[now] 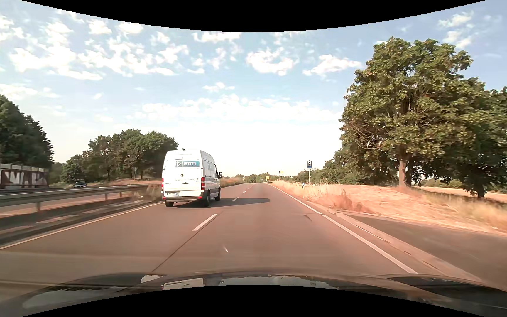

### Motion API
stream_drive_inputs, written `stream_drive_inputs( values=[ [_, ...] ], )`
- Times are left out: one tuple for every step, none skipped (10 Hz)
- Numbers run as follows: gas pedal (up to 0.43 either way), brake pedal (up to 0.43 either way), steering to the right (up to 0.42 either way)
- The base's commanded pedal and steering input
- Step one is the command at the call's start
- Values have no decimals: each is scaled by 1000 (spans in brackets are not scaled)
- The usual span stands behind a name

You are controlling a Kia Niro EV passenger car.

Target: Follow the waypoints while adhering to traffic rules and regulations

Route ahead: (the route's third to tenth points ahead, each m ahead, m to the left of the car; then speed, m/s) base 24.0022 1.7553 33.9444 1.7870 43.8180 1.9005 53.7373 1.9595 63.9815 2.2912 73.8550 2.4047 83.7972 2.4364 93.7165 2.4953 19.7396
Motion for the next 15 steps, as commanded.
stream_drive_inputs(
  values=[
    [189,0,1],
    [189,0,1],
    [189,0,1],
    [189,0,2],
    [189,0,1],
    [177,0,1],
    [177,0,0],
    [177,0,-1],
    [177,0,-1],
    [177,0,-1],
    [177,0,-1],
    [177,0,-1],
    [177,0,-1],
    [177,0,-1],
    [177,0,-1]
  ],
)
